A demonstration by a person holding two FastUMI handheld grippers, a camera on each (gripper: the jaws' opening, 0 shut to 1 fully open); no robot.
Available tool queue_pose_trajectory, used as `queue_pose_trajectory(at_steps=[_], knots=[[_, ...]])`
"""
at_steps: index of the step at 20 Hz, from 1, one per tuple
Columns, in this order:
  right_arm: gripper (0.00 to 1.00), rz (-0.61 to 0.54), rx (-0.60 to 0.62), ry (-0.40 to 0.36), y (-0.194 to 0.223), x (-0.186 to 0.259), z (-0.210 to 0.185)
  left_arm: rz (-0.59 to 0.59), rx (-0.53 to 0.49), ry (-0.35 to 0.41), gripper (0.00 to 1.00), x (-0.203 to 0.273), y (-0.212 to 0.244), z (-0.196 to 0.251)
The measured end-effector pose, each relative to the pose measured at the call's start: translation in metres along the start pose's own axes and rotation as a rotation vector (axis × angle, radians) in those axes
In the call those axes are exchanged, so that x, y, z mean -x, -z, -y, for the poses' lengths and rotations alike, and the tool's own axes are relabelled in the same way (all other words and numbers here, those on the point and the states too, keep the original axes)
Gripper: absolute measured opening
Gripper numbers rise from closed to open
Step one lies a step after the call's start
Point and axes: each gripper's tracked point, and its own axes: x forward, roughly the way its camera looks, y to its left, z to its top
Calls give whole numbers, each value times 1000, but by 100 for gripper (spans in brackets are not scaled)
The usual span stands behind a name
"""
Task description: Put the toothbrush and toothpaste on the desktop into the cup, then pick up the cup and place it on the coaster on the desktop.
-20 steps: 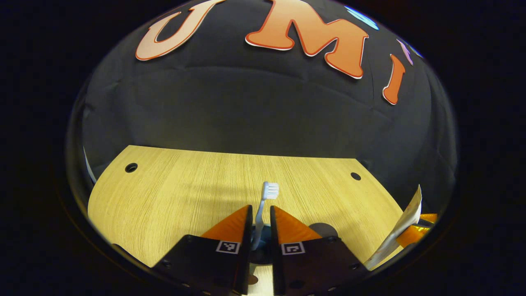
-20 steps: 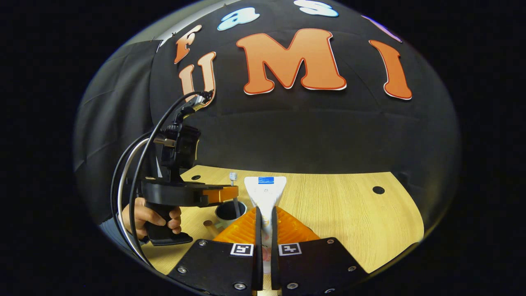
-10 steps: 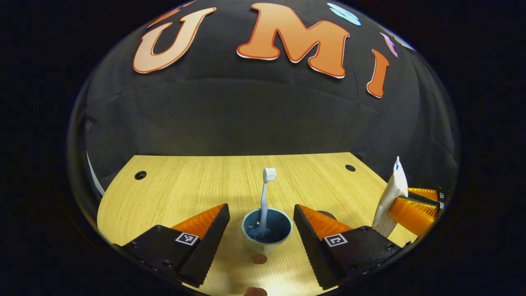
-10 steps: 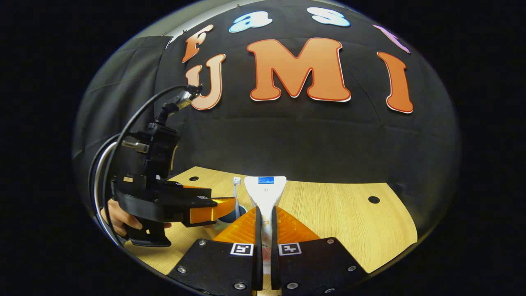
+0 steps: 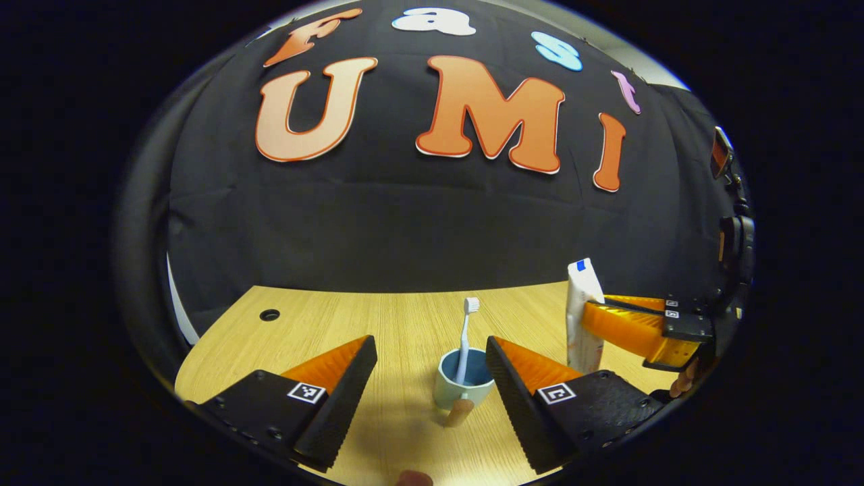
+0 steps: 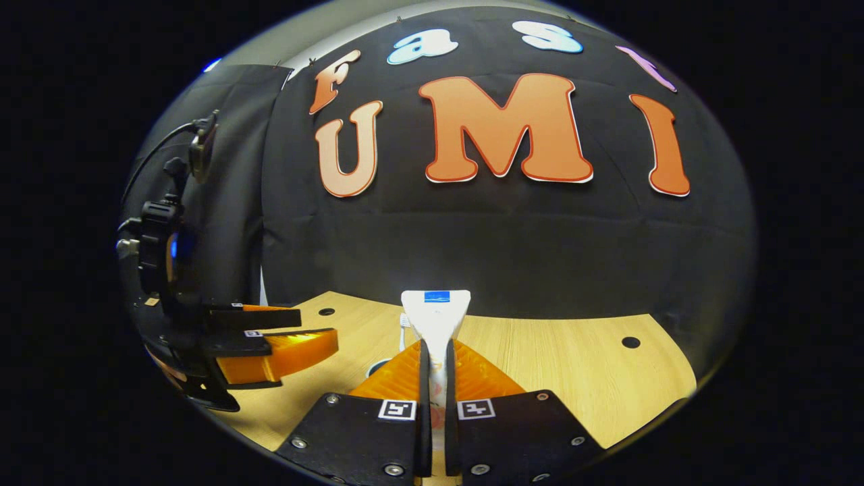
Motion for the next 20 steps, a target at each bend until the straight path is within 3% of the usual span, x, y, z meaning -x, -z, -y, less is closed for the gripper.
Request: queue_pose_trajectory(at_steps=[11,20], knots=[[8,162,-56,-86,-29,-57,-44,120,-7,-69,98,34,-1,-36],[8,212,-47,-133,0,-100,-66,111,-17,-99,98,25,27,-46]])
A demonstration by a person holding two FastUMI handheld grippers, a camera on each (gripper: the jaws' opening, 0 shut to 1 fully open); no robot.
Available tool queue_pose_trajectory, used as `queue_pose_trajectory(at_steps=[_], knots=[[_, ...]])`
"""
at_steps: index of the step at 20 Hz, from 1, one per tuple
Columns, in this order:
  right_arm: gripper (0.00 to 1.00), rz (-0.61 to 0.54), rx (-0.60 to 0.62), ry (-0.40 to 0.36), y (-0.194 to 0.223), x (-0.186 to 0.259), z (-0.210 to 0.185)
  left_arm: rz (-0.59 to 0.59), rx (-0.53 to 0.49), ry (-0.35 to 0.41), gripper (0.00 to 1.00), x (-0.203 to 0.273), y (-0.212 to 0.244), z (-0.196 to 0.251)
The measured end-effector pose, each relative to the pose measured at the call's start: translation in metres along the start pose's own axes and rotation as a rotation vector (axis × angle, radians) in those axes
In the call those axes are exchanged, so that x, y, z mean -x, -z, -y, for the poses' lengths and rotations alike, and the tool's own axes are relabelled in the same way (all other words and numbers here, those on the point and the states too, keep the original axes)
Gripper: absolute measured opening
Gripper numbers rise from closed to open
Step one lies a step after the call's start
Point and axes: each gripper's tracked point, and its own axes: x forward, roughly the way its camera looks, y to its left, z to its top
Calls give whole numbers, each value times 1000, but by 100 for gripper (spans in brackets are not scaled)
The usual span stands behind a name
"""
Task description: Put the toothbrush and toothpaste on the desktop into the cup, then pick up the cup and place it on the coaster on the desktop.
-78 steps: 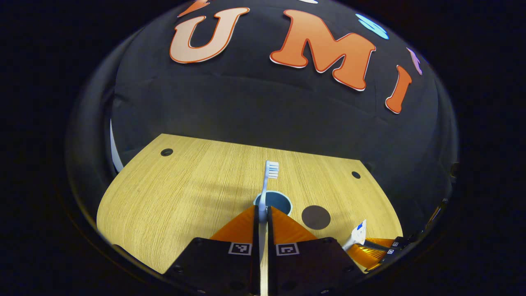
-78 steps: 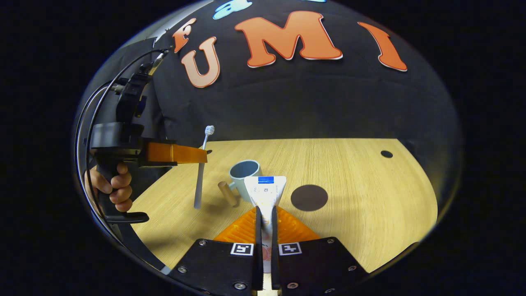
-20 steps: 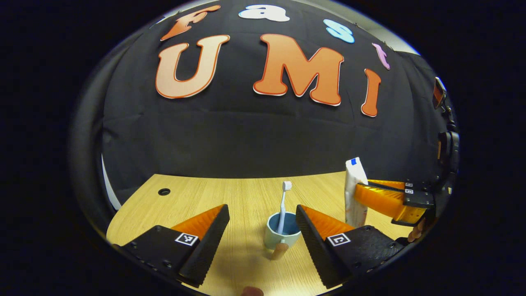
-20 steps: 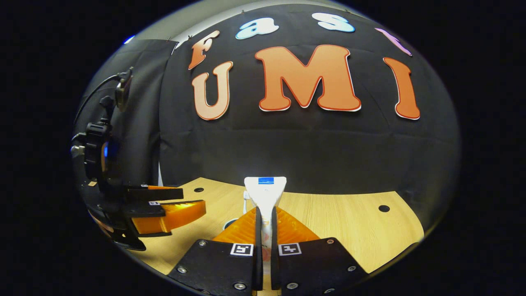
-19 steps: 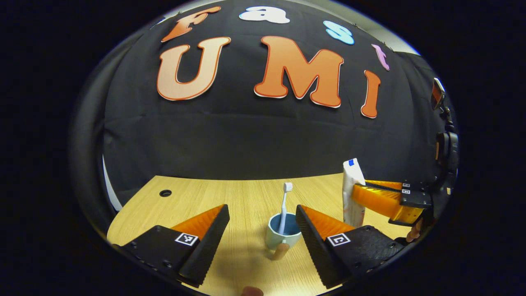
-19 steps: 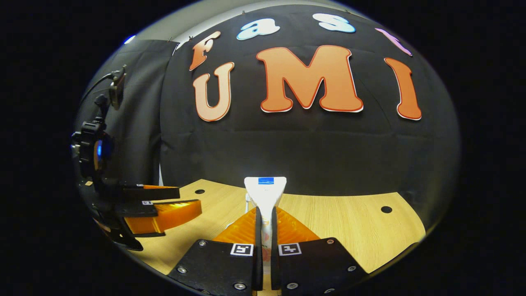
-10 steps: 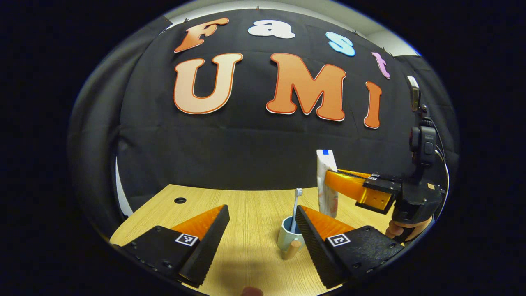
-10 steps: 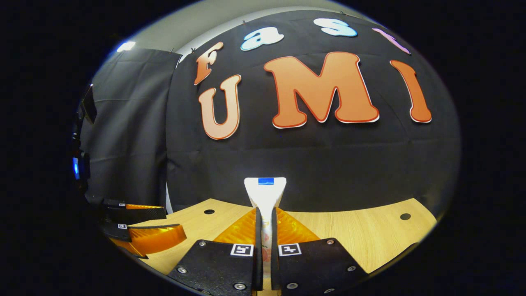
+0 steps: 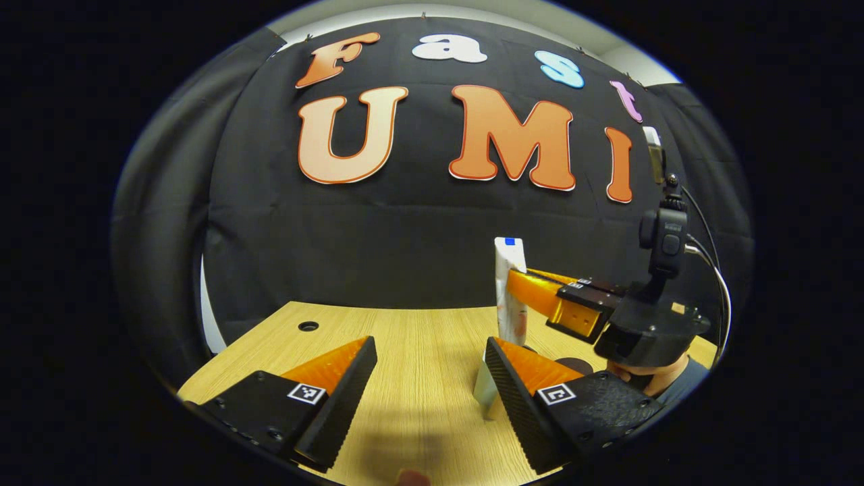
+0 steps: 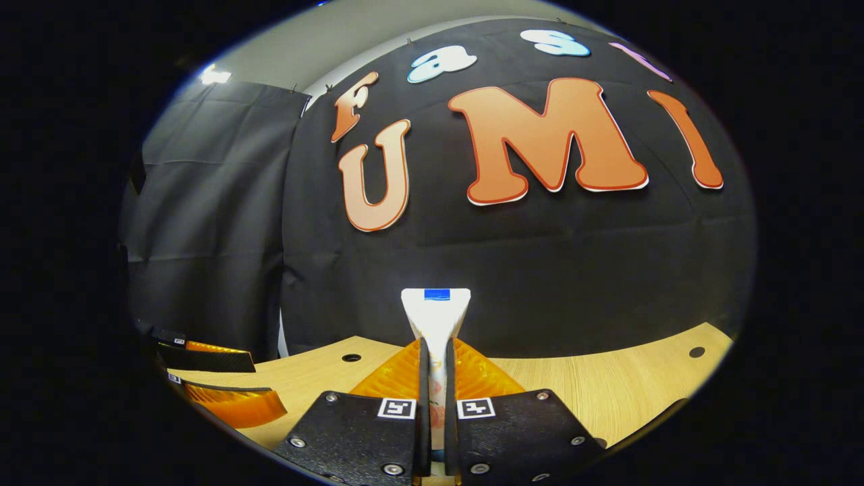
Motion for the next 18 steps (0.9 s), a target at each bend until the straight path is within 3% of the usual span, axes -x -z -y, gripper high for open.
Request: queue_pose_trajectory(at_steps=[6,11,16,18], knots=[[8,-37,24,24,27,0,4,-19,-7,0,98,-2,10,6],[15,-74,49,30,41,14,6,-5,-3,5,98,3,7,15],[25,-21,59,35,5,38,11,17,-27,17,98,8,-6,31],[36,0,74,47,-11,49,18,22,-41,27,98,10,-14,40]])
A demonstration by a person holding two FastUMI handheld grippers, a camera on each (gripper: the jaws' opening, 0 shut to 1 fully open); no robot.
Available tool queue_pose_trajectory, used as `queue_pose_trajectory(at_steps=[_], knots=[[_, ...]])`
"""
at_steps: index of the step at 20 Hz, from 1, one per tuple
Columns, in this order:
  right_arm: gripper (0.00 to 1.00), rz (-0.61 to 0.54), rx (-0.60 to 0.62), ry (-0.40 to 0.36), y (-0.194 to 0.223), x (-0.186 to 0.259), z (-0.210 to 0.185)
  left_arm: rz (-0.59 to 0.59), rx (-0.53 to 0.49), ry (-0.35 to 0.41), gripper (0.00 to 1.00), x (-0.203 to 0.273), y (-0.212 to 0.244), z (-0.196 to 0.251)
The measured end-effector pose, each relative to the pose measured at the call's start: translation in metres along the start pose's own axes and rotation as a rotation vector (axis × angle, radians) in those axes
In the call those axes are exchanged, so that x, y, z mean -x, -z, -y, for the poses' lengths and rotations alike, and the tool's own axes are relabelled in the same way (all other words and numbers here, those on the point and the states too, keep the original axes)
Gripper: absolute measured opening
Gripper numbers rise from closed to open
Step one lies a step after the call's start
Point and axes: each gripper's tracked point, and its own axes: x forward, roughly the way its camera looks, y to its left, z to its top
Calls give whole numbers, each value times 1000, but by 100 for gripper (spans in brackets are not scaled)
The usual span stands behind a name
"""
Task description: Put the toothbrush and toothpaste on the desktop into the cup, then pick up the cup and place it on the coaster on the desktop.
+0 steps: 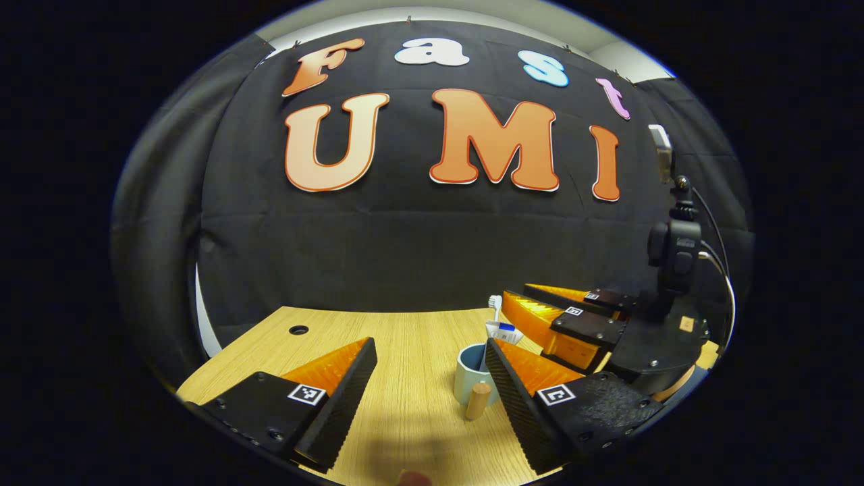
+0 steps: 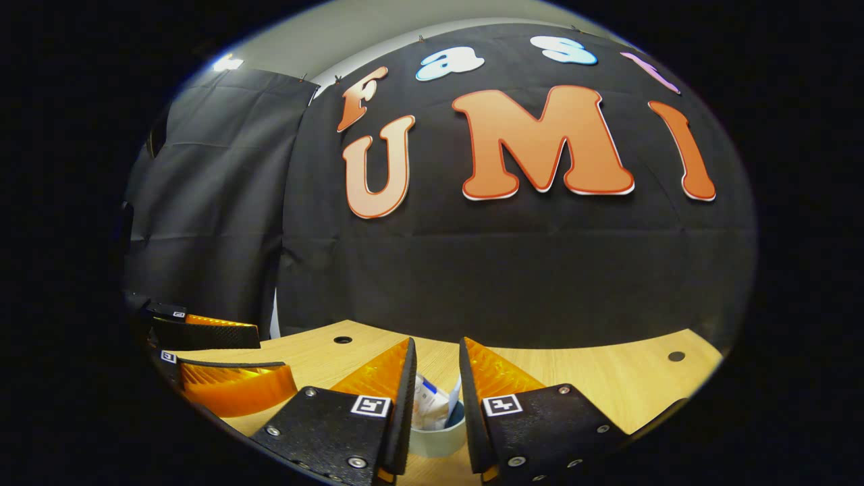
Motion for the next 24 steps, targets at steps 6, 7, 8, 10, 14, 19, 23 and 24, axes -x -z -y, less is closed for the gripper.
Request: queue_pose_trajectory(at_steps=[6,7,8,10,14,19,23,24], knots=[[78,16,19,45,-37,44,31,-34,4,60,97,-12,1,24],[84,18,25,47,-42,53,35,-50,6,70,97,-15,2,27],[86,20,34,53,-48,62,39,-69,8,83,98,-20,4,29],[90,30,46,57,-59,77,46,-118,19,117,97,-30,12,36],[92,9,56,79,-68,104,66,-229,5,163,98,-51,27,44],[94,-22,100,120,-69,131,91,-355,-39,203,98,-69,48,53],[93,-38,103,128,-64,147,101,-496,-41,251,98,-81,72,62],[94,-34,105,131,-63,150,104,-533,-42,254,97,-84,77,65]])
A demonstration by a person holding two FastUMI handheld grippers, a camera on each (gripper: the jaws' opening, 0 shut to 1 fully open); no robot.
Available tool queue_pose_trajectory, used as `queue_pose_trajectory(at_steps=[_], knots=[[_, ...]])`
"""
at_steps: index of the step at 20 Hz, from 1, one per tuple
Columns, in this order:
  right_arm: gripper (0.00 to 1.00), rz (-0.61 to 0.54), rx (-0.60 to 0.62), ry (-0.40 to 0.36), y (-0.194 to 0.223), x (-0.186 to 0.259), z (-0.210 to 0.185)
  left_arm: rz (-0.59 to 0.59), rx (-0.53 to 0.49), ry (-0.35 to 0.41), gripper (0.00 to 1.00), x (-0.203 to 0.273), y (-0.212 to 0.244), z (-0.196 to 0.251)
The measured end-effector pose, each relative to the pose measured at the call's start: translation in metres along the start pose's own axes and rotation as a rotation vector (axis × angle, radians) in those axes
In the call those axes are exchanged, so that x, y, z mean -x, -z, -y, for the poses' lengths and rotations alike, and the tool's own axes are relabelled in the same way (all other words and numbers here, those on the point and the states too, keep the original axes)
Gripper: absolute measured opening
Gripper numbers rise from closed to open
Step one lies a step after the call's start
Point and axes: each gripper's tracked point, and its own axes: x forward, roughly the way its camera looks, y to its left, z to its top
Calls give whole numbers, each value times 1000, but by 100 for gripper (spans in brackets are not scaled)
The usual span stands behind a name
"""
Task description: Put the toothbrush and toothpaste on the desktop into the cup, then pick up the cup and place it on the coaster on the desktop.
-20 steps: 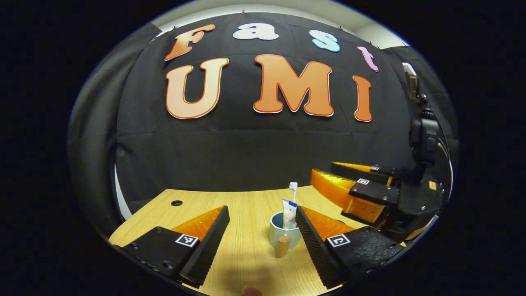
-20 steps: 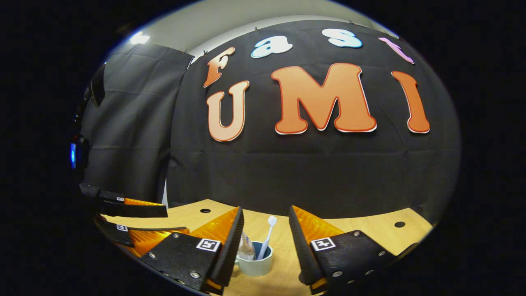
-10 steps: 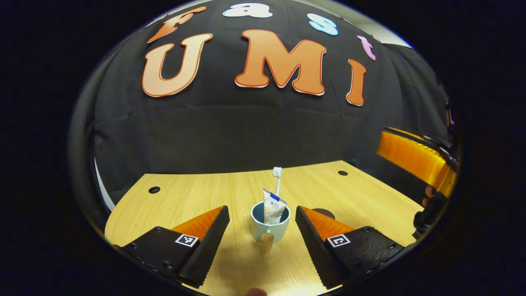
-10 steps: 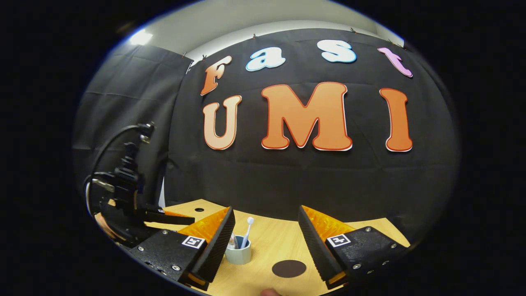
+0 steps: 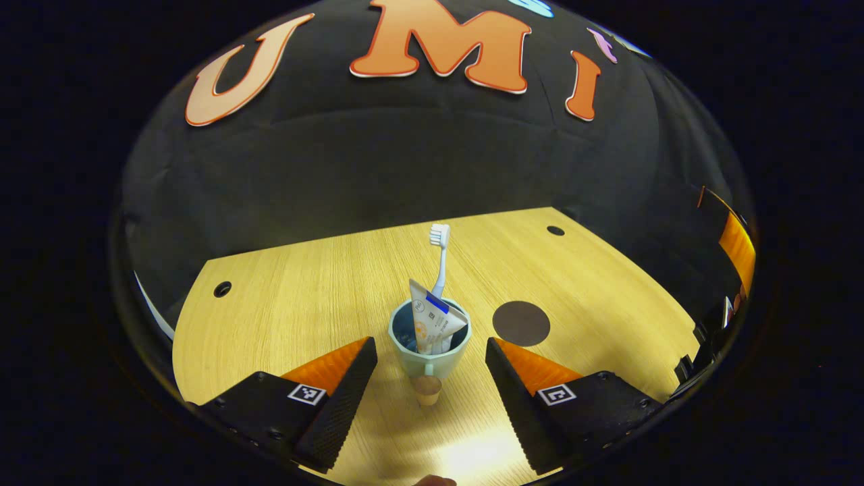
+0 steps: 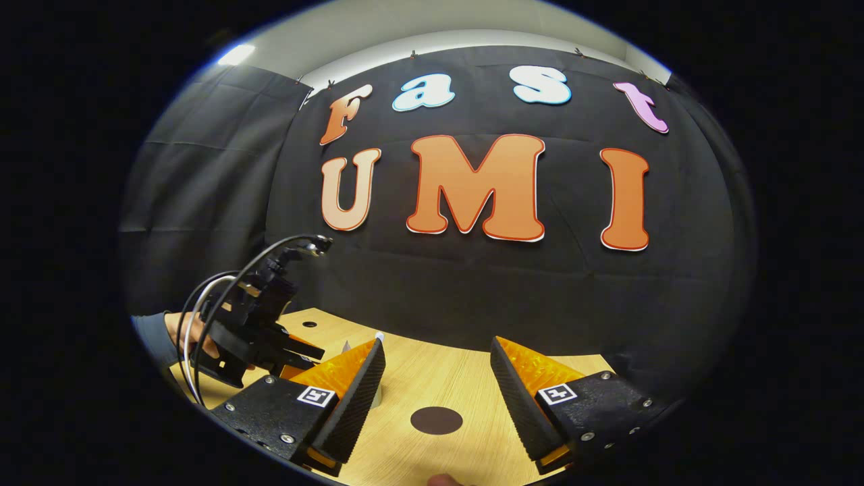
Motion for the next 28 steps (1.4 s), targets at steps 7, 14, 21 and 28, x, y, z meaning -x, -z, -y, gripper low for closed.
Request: queue_pose_trajectory(at_steps=[7,14,21,28], knots=[[94,-34,-31,4,24,11,12,-252,17,49,96,-27,35,5],[94,-49,-72,6,39,18,18,-350,-7,44,74,-41,43,-3],[94,-67,-101,8,47,18,19,-385,-8,19,51,-39,48,-7],[94,-60,-108,17,48,24,23,-379,9,-2,23,-39,48,-4]])
